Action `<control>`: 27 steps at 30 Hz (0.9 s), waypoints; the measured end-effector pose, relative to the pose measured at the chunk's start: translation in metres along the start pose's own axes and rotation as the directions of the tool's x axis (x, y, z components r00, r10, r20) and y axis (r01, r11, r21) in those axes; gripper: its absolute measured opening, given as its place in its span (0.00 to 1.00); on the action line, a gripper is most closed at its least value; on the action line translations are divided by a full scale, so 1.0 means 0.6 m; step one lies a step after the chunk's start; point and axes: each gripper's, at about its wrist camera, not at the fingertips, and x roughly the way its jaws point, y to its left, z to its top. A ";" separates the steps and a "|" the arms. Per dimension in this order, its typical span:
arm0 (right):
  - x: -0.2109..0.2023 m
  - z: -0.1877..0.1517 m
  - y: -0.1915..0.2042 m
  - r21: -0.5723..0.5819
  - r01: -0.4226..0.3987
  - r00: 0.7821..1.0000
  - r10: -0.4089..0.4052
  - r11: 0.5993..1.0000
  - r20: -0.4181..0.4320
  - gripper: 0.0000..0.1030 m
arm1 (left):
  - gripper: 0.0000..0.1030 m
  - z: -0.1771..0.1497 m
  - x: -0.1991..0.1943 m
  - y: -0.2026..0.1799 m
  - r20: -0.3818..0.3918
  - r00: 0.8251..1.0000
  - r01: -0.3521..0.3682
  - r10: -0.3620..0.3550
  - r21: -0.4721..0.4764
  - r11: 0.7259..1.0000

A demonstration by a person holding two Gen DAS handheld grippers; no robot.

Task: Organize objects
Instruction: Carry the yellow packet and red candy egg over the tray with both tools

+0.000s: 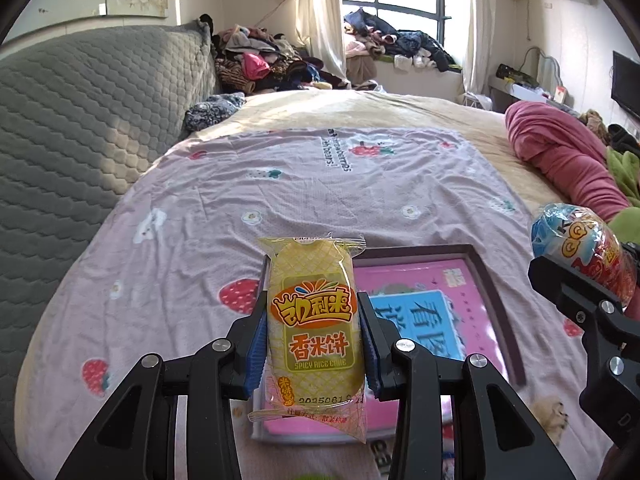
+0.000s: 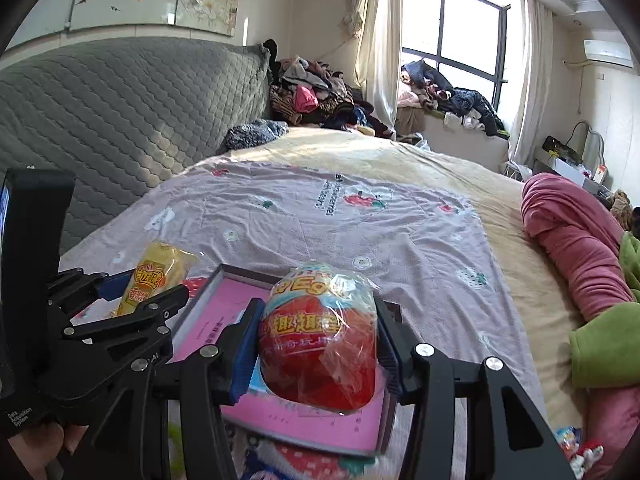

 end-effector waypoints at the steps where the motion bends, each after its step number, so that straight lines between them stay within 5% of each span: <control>1: 0.014 0.000 -0.003 0.003 -0.008 1.000 0.008 1.000 -0.007 0.51 | 0.40 0.001 0.014 -0.001 -0.007 1.000 0.003 -0.003 0.004 1.000; 13: 0.142 -0.010 -0.023 -0.037 0.032 0.993 -0.036 0.999 -0.108 0.51 | 0.40 0.003 0.151 -0.020 -0.109 0.994 -0.002 0.006 0.036 0.999; 27: 0.296 -0.038 -0.041 -0.029 0.042 0.955 -0.048 0.999 -0.293 0.51 | 0.40 -0.022 0.277 -0.019 -0.235 0.972 0.004 0.002 0.023 1.000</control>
